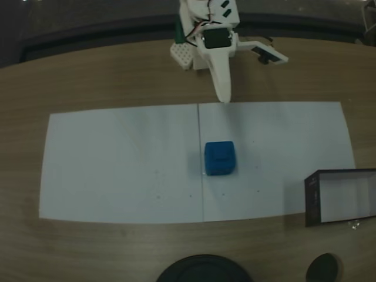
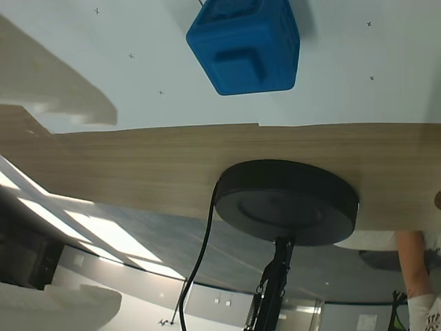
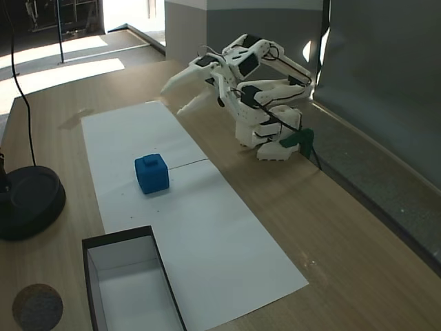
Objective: Grab a blue square and put it in the box.
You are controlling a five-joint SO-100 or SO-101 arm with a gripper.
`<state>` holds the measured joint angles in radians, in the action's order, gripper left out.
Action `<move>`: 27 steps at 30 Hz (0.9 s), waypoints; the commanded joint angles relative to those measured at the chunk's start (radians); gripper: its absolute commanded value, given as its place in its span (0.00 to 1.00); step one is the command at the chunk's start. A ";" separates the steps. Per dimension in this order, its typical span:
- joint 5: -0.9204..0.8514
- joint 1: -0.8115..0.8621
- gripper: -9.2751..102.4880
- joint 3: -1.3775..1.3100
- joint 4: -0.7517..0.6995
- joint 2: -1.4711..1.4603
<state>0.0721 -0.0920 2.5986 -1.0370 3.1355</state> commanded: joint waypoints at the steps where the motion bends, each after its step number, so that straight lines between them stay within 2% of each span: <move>1: -0.035 -0.003 0.32 -0.173 0.011 -0.212; 7: -0.075 0.000 0.34 -0.456 -0.028 -0.701; 15: -0.071 0.054 0.39 -0.824 -0.287 -1.230; 20: -0.069 0.064 0.39 -0.962 -0.413 -1.440; 27: -0.067 0.031 0.39 -1.017 -0.411 -1.577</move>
<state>0.0000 -0.0552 1.6398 -1.4481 1.5555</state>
